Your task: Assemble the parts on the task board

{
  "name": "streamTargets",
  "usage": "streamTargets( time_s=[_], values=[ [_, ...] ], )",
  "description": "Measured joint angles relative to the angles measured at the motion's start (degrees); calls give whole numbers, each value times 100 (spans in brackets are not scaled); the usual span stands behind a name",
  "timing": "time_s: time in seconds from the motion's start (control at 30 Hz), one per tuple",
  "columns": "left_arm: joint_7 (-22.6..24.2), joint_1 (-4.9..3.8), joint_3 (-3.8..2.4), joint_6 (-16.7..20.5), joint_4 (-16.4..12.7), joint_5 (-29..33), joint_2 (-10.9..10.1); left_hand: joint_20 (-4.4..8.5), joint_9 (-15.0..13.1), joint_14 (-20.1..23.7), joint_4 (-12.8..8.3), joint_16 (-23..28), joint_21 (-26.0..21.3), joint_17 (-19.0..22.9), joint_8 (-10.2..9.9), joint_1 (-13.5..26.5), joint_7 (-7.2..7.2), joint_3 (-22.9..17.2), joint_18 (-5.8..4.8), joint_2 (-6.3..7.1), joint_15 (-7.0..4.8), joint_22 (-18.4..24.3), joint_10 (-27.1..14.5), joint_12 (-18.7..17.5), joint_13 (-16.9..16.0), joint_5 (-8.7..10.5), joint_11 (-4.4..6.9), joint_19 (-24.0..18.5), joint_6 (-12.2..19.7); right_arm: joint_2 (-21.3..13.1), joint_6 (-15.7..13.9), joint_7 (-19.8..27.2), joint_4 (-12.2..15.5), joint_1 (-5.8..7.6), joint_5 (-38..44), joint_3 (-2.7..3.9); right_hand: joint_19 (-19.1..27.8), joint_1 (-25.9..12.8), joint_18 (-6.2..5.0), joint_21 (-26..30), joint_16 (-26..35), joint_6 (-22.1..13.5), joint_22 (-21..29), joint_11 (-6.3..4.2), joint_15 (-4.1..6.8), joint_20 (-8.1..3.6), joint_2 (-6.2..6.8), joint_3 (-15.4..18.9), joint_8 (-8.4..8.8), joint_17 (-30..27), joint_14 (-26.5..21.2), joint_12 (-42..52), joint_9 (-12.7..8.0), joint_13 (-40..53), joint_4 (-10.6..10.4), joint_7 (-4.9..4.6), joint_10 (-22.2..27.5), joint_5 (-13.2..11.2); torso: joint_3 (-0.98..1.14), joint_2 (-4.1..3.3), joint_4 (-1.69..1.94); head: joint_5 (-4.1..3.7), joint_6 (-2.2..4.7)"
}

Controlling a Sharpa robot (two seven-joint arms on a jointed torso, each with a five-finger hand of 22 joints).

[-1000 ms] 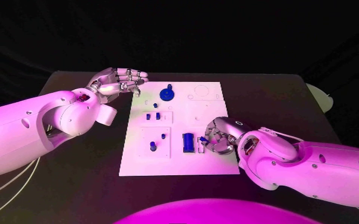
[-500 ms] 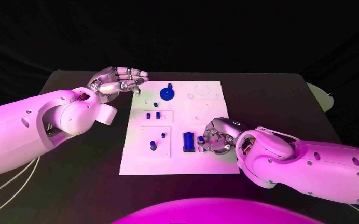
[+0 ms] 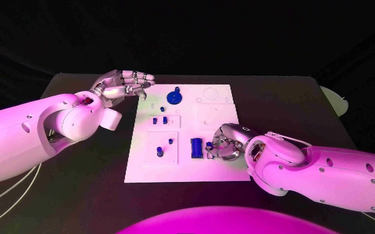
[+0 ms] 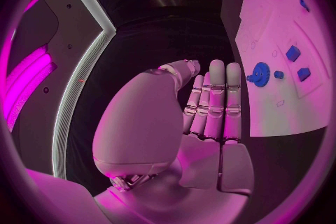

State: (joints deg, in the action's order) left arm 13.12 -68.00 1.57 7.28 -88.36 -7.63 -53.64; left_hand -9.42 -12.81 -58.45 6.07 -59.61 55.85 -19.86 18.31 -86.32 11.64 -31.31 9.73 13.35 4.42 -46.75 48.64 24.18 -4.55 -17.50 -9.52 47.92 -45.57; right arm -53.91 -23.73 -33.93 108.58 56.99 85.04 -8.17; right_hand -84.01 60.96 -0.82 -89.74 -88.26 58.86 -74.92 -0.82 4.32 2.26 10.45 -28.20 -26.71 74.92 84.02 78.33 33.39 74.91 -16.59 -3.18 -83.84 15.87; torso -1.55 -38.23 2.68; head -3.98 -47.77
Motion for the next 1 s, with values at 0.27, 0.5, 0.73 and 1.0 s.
streamTargets(
  time_s=[0.27,0.5,0.73,1.0],
  values=[
    [-12,0,0,-5,0,0,-2,0,0,0,0,0,0,0,0,0,0,0,0,0,0,0,0,0,0,0,0,0,0,10,30,-15,-3,-1,13,0,0,-155,0,0,0,0,1,0,0,0,-7,114,0,0,0,0,-1,0,-16,0,0,-26,0,0,0,3,-9],
    [-23,0,0,-8,0,-1,-5,0,0,0,0,0,0,-1,0,23,0,0,0,-23,0,1,-21,0,1,0,21,0,0,-6,40,-24,33,-1,27,-2,0,-586,0,0,0,19,1,0,0,0,0,548,0,-1,0,0,8,-1,-24,19,0,510,0,0,0,4,-13],
    [-34,0,0,-9,1,-1,-8,0,0,0,0,0,0,-1,0,23,0,0,0,-23,0,1,-21,0,5,0,20,0,0,-41,29,-22,83,-2,78,-2,21,-718,0,0,0,27,1,0,0,-21,-29,687,-4,-1,0,0,11,-1,-24,27,0,475,0,0,-1,14,-9],
    [-41,0,0,-9,3,-2,-11,0,0,0,0,0,0,-1,0,23,0,0,0,-23,0,1,-21,22,4,0,20,0,0,-97,14,-10,123,-2,156,0,0,-728,0,0,0,28,0,0,0,-42,-19,688,-4,-1,0,-1,9,-1,-23,29,0,453,3,0,-3,19,-8]
  ],
)
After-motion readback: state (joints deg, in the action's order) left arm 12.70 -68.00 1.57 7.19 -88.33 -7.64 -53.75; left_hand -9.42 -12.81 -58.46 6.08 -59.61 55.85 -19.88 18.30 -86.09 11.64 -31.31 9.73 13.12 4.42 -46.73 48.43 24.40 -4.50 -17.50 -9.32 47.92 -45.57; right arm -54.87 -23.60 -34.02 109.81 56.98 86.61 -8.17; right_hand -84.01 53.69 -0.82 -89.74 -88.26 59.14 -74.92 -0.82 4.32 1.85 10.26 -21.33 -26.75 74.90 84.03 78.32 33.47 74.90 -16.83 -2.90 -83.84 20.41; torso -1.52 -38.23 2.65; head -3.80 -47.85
